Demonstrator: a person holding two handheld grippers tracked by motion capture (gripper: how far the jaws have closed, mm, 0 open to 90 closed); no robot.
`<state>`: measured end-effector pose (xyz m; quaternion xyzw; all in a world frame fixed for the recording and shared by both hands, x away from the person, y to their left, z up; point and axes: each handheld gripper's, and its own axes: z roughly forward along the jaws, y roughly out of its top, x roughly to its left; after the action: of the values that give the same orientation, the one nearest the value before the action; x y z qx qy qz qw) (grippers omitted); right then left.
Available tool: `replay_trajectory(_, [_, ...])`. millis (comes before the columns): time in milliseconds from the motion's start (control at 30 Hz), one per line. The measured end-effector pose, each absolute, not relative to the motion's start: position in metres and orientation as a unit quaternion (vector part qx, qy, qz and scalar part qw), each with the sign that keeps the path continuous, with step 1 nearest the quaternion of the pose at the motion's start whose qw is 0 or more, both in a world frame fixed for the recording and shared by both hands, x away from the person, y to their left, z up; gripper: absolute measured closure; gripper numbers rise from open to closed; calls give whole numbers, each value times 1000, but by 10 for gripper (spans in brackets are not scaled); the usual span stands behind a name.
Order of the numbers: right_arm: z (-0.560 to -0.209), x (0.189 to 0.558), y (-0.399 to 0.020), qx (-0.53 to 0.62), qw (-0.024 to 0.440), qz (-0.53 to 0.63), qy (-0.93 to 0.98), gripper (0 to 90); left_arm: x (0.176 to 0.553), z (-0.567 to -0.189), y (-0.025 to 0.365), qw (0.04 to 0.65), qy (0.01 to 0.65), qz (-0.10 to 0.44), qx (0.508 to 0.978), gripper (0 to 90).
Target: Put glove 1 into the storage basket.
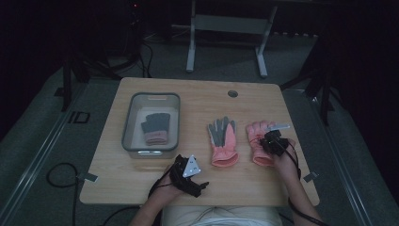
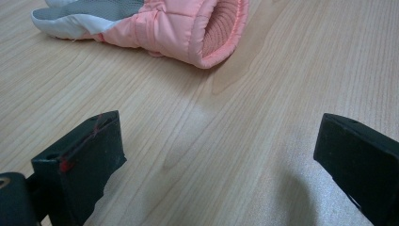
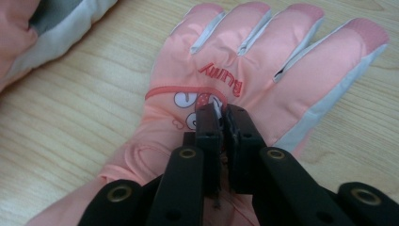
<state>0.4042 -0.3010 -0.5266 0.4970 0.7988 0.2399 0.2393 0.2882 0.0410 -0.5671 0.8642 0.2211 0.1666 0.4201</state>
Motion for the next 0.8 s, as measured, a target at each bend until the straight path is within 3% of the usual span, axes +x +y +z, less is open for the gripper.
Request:
replay_trajectory(167, [-516,403,-302,509,247,249,786,870,288,-567,41,421,221,169,863,17])
replay_trajectory(433, [-469,397,-294,517,276,278,761,872,289,-567,42,421,223,166,863,17])
replay_trajectory(800, [-411,380,-256,495,297,317,752,871,289,-567,41,421,223,167,863,17])
